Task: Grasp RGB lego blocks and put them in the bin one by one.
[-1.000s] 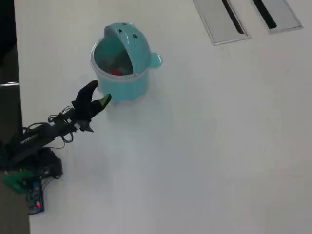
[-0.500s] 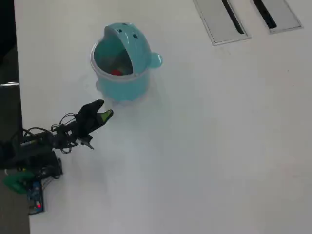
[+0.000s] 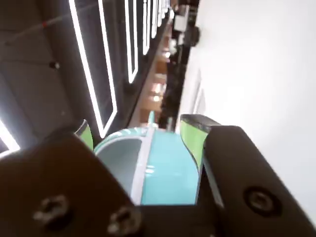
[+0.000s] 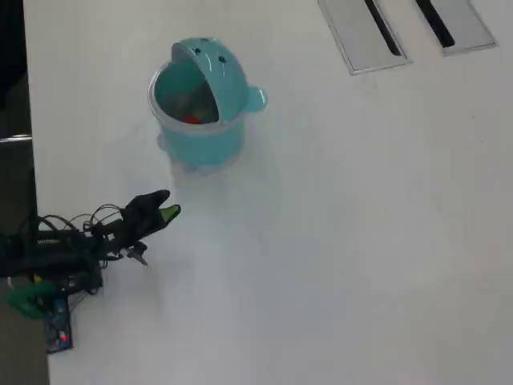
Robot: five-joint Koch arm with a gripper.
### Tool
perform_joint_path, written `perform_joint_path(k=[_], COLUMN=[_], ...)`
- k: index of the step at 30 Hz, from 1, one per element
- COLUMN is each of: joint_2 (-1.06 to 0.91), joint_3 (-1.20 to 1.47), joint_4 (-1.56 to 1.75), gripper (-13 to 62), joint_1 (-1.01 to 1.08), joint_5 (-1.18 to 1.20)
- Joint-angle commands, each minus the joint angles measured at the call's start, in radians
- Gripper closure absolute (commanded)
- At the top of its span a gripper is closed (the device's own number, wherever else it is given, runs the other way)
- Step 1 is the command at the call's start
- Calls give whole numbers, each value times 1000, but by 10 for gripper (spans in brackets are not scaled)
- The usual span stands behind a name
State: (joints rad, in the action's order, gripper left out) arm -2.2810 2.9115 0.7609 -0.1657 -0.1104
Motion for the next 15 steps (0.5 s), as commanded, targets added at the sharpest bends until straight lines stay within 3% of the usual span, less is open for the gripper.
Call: perform_joint_path(k=[1, 15], joint_2=[-21, -41], joint_3=[-8, 147], joint_4=[186, 216], gripper=[172, 169], joint_1=[0, 78], joint_5=[25, 12])
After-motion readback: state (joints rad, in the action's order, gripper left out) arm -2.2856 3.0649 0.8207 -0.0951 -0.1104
